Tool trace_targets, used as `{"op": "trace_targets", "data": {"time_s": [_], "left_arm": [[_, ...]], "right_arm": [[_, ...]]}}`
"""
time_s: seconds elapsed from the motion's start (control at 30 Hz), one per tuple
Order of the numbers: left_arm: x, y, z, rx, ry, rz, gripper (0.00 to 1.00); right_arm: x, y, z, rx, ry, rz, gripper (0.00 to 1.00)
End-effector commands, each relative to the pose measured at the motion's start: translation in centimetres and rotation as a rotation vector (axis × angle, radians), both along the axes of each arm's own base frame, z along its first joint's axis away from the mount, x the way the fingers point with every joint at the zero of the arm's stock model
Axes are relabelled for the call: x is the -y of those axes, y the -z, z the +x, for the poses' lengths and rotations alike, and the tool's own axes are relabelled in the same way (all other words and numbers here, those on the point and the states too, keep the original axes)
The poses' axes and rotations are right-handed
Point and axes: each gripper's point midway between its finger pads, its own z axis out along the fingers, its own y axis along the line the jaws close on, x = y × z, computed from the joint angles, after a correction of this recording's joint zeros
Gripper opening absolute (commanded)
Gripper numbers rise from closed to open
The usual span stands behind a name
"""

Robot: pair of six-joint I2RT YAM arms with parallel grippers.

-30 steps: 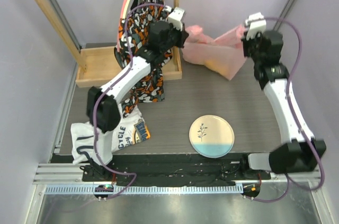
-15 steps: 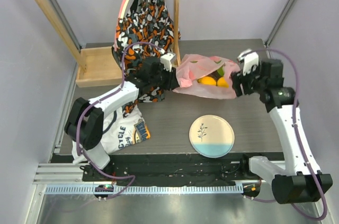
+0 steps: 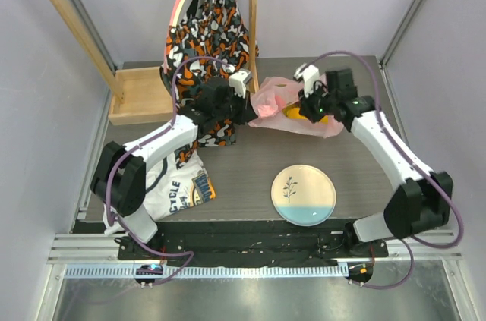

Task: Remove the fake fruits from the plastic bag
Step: Adjust the plastic bag at the center of the board, then take out the fake fruit from the plastic bag.

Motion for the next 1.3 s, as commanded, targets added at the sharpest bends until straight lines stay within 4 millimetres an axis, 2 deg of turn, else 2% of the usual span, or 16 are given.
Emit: {"op": "trace_targets", "data": {"time_s": [0.0,0.17,0.23,0.33,0.37,0.4,0.43,0.5,0.53,0.73,0.93,0.97,1.0,1.07,1.17,1.27], "left_arm": [[0.1,-5.7,0.7,0.117,-0.011,-0.076,0.0],[-0.6,-3.9,0.9,0.153,0.025,0.022,0.0],[-1.0,-2.3,1.2,0.155,0.046,0.084,0.0],[-1.1,-0.7,1.6,0.13,0.06,0.144,0.0],[-1.0,-0.7,1.7,0.129,0.067,0.145,0.0],[-0.9,-0.5,1.7,0.136,0.083,0.154,0.0],[-0.7,-0.2,1.8,0.132,0.095,0.159,0.0],[-0.7,-0.1,2.1,0.131,0.098,0.178,0.0],[-0.8,0.3,2.2,0.122,0.098,0.187,0.0],[-1.8,1.0,2.7,0.128,0.114,0.214,0.0],[-2.5,0.9,3.4,0.129,0.087,0.208,0.0],[-2.7,1.0,3.6,0.125,0.082,0.211,0.0],[-2.8,1.0,3.6,0.122,0.079,0.213,0.0],[-2.8,1.0,3.5,0.118,0.086,0.207,0.0],[-2.9,1.2,3.7,0.118,0.082,0.208,0.0],[-2.8,1.5,3.8,0.117,0.087,0.204,0.0]], "right_arm": [[2.5,5.5,1.2,-0.025,0.151,-0.147,0.03],[3.4,11.1,-4.4,-0.157,0.079,-0.262,0.04],[3.0,11.6,-5.1,-0.16,0.053,-0.259,0.03],[2.8,10.9,-3.2,-0.138,0.089,-0.254,0.02],[2.4,9.0,-1.6,-0.1,0.098,-0.24,0.02],[2.2,9.4,-0.7,-0.116,0.096,-0.252,0.02],[1.9,7.8,0.9,-0.082,0.098,-0.237,0.02],[1.5,8.6,2.8,-0.102,0.096,-0.242,0.02],[1.3,7.4,4.2,-0.08,0.106,-0.219,0.04],[0.0,9.8,7.8,-0.142,0.1,-0.211,0.06],[1.8,13.5,10.1,-0.194,0.188,-0.286,0.07],[2.3,13.9,10.4,-0.203,0.206,-0.283,0.1],[2.2,13.7,10.9,-0.201,0.21,-0.268,0.3],[1.7,15.0,10.9,-0.25,0.197,-0.229,0.55],[1.4,16.7,10.9,-0.298,0.182,-0.237,0.72],[1.4,17.8,11.2,-0.315,0.182,-0.249,0.74]]}}
